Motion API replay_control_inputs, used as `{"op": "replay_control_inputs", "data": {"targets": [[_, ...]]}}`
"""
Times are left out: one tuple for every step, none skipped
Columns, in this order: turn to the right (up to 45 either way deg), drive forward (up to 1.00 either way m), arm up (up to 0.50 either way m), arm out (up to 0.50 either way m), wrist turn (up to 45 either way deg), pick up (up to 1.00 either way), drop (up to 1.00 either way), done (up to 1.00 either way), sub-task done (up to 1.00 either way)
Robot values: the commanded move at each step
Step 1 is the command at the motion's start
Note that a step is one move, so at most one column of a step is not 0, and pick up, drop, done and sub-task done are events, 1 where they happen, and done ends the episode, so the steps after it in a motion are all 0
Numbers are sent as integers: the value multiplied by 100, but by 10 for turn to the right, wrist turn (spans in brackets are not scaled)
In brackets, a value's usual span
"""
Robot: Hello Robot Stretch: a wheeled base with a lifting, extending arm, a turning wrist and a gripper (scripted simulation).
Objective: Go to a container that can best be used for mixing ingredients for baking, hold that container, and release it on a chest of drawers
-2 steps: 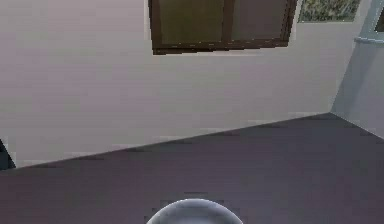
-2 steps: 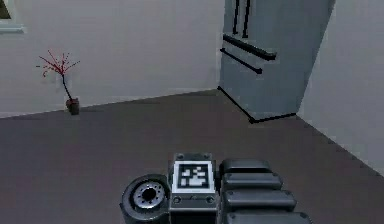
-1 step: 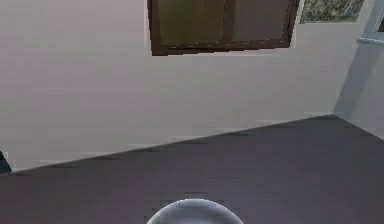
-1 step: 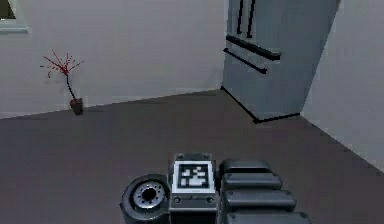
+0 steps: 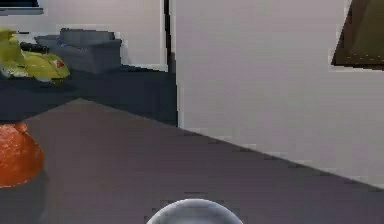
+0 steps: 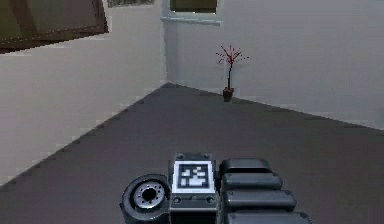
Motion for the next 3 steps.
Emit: {"op": "replay_control_inputs", "data": {"targets": [[-240, 0, 0, 0, 0, 0, 0, 0, 0], [0, 100, 0, 0, 0, 0, 0, 0, 0], [0, 100, 0, 0, 0, 0, 0, 0, 0]]}}
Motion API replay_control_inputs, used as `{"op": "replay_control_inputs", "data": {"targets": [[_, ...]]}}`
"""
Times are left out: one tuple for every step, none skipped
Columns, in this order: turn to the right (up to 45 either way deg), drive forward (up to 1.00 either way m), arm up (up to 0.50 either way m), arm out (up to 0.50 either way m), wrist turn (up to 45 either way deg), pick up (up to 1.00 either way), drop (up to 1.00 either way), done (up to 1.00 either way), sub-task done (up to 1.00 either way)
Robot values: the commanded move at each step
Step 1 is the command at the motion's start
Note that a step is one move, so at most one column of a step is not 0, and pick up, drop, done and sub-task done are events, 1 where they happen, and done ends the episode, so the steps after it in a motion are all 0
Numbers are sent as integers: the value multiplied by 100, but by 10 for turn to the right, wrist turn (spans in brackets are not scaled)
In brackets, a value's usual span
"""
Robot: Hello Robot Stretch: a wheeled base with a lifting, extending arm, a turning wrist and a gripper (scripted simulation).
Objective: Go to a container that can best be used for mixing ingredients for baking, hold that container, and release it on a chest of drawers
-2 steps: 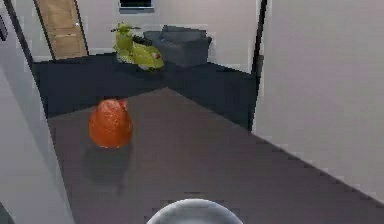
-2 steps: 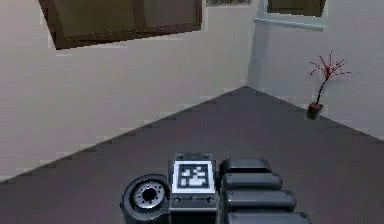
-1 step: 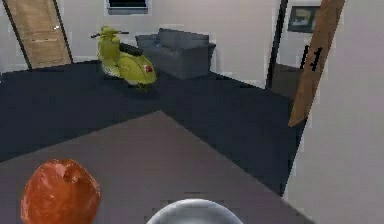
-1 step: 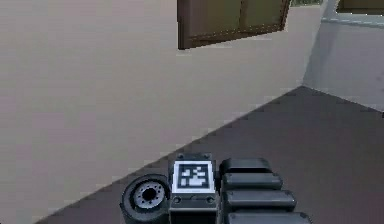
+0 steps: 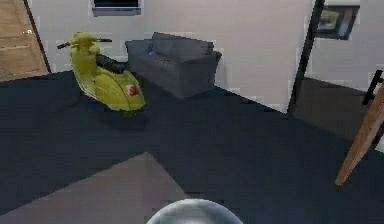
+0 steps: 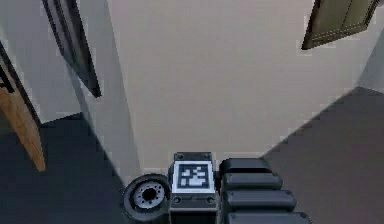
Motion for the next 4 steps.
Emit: {"op": "replay_control_inputs", "data": {"targets": [[-60, 0, 0, 0, 0, 0, 0, 0, 0], [0, 5, 0, 0, 0, 0, 0, 0, 0], [-300, 0, 0, 0, 0, 0, 0, 0, 0], [0, 100, 0, 0, 0, 0, 0, 0, 0]]}}
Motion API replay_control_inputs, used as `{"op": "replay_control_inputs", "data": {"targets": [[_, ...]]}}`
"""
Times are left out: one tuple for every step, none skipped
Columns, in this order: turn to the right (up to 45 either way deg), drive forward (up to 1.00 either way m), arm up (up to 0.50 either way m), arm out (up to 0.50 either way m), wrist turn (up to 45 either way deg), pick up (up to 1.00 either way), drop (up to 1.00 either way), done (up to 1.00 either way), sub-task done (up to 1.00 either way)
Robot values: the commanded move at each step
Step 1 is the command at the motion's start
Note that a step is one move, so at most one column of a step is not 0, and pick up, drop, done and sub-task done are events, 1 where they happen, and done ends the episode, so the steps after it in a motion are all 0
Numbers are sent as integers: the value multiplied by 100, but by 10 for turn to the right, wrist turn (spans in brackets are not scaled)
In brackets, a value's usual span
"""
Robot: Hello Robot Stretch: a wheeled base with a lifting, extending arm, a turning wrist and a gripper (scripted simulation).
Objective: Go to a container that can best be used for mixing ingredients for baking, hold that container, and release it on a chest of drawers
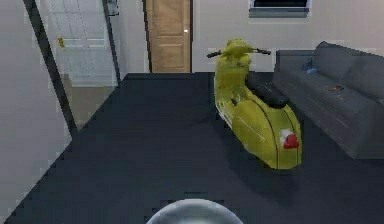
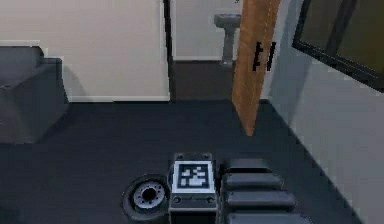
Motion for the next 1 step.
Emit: {"op": "replay_control_inputs", "data": {"targets": [[-120, 0, 0, 0, 0, 0, 0, 0, 0]]}}
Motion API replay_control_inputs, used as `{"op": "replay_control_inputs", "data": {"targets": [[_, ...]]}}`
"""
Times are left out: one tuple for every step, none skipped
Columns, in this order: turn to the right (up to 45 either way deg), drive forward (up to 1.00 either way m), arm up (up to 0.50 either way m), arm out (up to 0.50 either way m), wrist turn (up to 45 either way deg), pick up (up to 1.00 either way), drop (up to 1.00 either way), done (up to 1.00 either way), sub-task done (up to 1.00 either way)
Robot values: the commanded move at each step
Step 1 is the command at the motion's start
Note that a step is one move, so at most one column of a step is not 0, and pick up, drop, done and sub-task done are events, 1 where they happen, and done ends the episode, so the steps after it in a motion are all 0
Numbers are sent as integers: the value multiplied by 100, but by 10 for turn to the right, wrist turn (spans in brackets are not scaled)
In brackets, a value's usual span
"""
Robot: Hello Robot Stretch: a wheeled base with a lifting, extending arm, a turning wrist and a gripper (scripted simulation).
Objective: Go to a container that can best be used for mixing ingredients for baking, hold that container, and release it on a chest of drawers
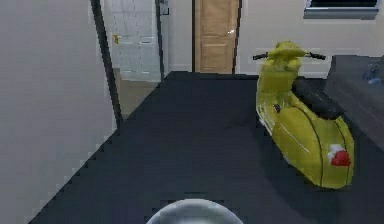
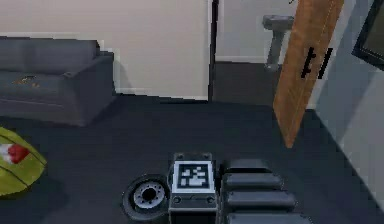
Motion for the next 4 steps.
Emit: {"op": "replay_control_inputs", "data": {"targets": [[0, 100, 0, 0, 0, 0, 0, 0, 0], [0, 100, 0, 0, 0, 0, 0, 0, 0], [-30, 0, 0, 0, 0, 0, 0, 0, 0], [0, 35, 0, 0, 0, 0, 0, 0, 0]]}}
